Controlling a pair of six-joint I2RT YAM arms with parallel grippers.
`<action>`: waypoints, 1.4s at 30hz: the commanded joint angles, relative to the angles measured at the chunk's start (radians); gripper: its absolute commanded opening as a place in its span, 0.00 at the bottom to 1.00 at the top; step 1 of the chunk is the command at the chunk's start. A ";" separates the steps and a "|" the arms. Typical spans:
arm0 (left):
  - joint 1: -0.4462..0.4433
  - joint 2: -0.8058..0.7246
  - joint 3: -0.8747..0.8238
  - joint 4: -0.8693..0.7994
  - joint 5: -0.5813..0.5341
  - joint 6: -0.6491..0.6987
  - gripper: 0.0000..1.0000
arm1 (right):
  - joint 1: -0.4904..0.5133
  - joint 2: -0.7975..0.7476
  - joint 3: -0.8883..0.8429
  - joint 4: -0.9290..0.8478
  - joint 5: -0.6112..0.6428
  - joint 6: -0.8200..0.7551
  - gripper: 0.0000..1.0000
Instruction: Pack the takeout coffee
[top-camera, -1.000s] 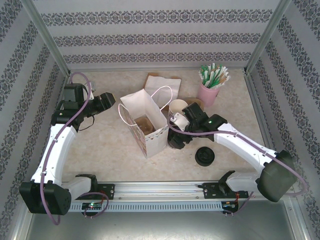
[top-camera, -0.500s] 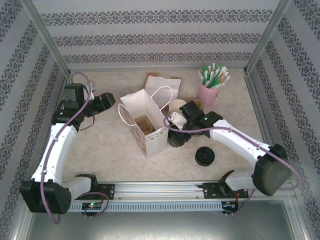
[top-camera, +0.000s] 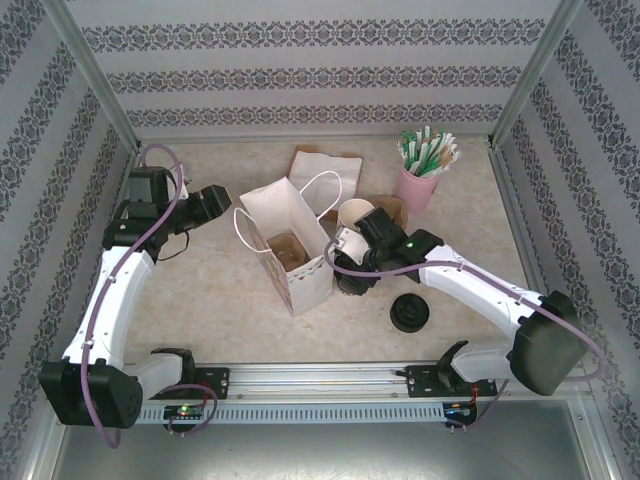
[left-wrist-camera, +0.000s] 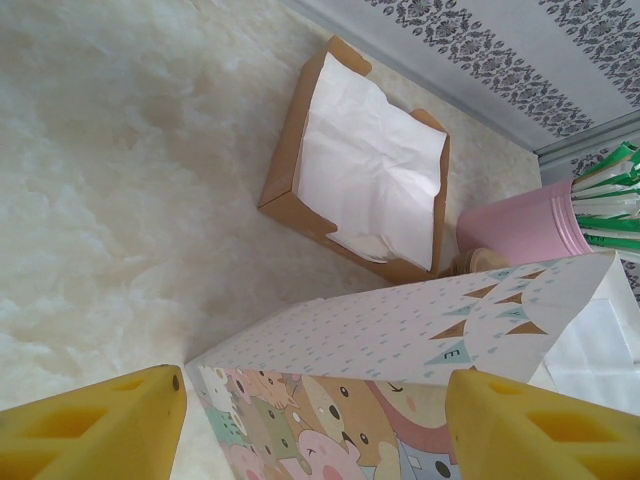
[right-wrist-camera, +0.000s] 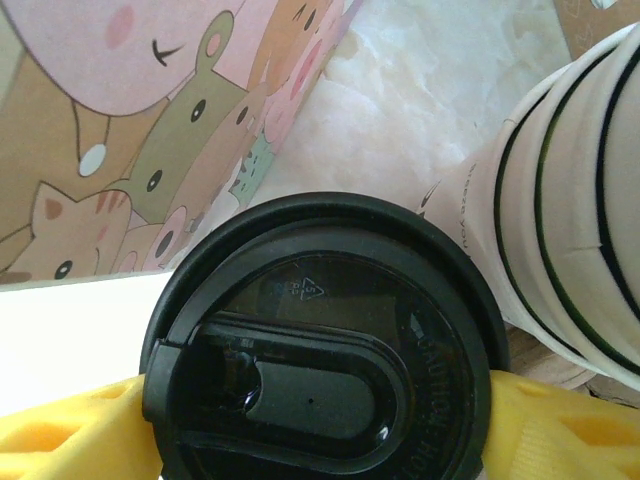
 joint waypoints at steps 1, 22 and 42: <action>0.009 -0.002 -0.002 -0.001 0.011 0.019 0.70 | 0.009 0.033 -0.029 -0.116 0.059 0.037 0.77; 0.009 -0.016 0.000 0.000 0.016 0.009 0.70 | 0.052 -0.032 0.069 -0.274 0.154 0.413 0.75; 0.009 -0.020 -0.007 0.004 0.022 -0.001 0.70 | 0.069 -0.106 0.054 -0.256 0.180 0.526 0.80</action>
